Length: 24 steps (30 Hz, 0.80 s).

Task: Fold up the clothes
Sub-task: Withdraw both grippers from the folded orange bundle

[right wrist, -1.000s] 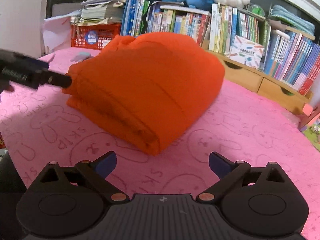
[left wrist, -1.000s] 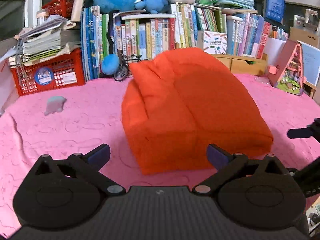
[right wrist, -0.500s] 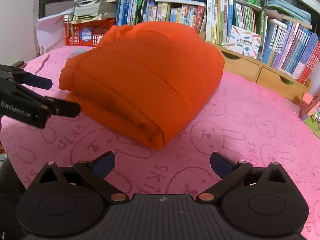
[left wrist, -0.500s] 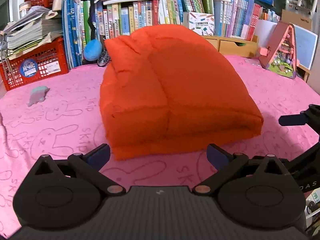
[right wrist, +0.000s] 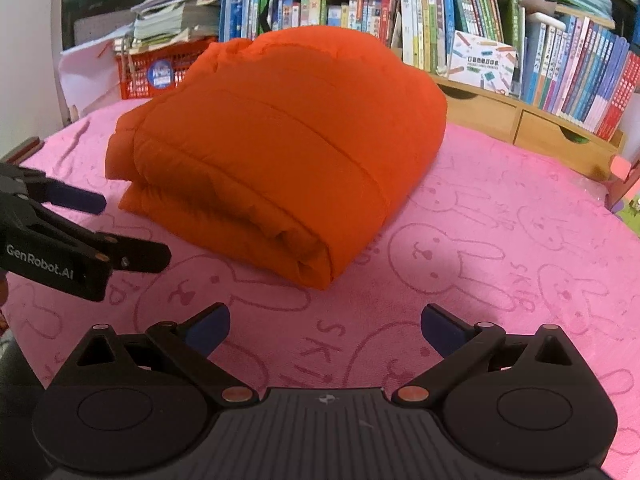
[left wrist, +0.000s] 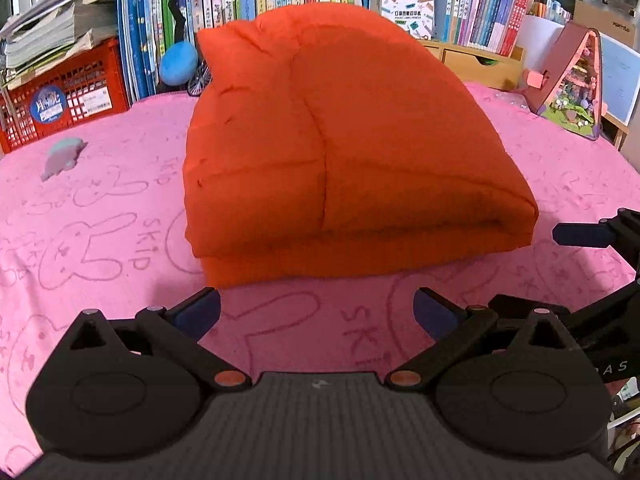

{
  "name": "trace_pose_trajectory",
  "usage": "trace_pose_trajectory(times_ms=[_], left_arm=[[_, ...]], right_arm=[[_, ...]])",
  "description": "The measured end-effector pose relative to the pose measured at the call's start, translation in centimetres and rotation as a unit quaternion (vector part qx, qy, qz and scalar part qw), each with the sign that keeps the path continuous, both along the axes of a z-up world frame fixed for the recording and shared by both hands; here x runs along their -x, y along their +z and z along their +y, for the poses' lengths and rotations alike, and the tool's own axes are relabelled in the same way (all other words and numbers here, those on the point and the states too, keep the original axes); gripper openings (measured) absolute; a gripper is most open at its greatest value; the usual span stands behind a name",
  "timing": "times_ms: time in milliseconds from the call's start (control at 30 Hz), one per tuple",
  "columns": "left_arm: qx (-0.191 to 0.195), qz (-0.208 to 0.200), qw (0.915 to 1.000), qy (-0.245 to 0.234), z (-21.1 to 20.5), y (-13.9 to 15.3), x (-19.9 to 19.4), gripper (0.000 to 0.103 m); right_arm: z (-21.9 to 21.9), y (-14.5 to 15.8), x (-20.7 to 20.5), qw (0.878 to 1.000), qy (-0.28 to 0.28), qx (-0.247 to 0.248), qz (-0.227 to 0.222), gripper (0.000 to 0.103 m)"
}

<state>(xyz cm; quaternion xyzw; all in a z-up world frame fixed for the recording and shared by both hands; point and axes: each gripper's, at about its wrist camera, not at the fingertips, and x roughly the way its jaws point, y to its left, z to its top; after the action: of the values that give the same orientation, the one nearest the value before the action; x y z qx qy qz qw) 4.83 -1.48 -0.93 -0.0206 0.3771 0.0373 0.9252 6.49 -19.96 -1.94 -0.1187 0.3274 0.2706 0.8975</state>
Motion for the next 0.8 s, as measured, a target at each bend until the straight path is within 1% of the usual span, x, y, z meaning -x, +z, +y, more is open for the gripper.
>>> trace_pose_trajectory(times_ms=[167,267,367,500,600,700,800], left_arm=[[0.002,0.013,0.9999,0.005,-0.1,-0.6,-0.3,0.103],[0.008,0.02,0.9997,0.009,0.2,-0.7,-0.5,0.103],[0.005,0.018,0.9997,0.012,0.2,-0.6,-0.5,0.103],[0.015,0.002,0.9997,0.018,0.5,0.1,-0.5,0.103],[0.04,-0.009,0.9991,0.012,0.9,0.5,-0.4,0.103],[0.049,-0.001,0.9986,0.02,1.1,0.3,-0.8,0.103],[0.041,0.008,0.9987,0.028,1.2,0.0,-1.0,0.103]], right_arm=[[-0.2,-0.4,0.3,0.999,-0.013,-0.023,-0.036,0.103],[-0.6,-0.8,0.1,0.998,-0.018,-0.049,-0.03,0.103],[-0.9,-1.0,-0.2,0.997,-0.022,-0.066,-0.02,0.103],[-0.9,-1.2,-0.4,0.998,-0.021,-0.065,-0.012,0.103],[-0.6,-1.3,-0.3,0.998,-0.018,-0.059,-0.012,0.103],[-0.4,-1.4,-0.2,0.998,-0.015,-0.056,-0.014,0.103],[-0.5,-1.5,-0.3,0.998,-0.015,-0.057,-0.009,0.103]])
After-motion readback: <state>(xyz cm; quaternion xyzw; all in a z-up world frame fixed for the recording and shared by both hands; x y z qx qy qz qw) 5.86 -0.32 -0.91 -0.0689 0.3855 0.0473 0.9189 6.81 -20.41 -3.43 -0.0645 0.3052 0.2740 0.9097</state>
